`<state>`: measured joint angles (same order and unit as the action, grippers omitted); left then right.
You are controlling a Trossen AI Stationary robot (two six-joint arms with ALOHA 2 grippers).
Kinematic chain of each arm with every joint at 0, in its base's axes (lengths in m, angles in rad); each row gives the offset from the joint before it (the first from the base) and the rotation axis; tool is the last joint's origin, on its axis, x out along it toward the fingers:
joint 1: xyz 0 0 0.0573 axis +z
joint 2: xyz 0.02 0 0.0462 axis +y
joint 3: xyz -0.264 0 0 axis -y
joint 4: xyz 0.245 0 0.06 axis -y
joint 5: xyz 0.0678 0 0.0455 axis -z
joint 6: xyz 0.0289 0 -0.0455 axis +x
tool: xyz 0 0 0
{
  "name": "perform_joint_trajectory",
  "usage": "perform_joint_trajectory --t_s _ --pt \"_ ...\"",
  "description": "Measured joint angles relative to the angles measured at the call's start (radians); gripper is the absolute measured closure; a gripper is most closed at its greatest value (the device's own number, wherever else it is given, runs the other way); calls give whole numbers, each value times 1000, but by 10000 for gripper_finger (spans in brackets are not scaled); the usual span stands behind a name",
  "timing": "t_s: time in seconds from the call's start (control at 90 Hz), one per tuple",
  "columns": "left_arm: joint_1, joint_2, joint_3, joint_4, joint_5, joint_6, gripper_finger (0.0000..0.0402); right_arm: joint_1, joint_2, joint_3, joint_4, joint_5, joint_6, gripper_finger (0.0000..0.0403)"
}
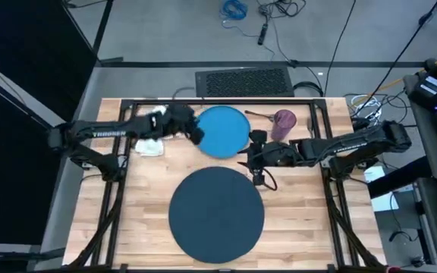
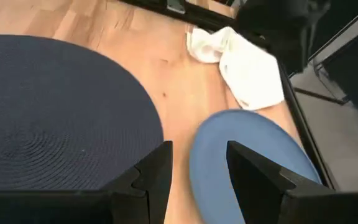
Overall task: Set table place
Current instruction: Put the light blue plate on top of the blue table mat
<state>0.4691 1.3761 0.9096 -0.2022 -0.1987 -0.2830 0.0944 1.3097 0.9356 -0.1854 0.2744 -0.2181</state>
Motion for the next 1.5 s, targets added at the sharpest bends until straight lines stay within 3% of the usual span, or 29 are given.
perform_joint_trajectory --t_s 0.211,0.367,0.633,1.5 --pt "230 116 15 -12 201 -77 334 -24 -1 0 -2 -21 -1 264" --pt "278 215 77 -8 341 -74 333 -24 -1 0 3 -22 -2 264" --pt "275 349 182 -128 313 10 333 -36 -1 0 18 -43 -6 264" --pt "213 393 186 -219 249 26 333 -36 -1 0 8 -45 -11 264"
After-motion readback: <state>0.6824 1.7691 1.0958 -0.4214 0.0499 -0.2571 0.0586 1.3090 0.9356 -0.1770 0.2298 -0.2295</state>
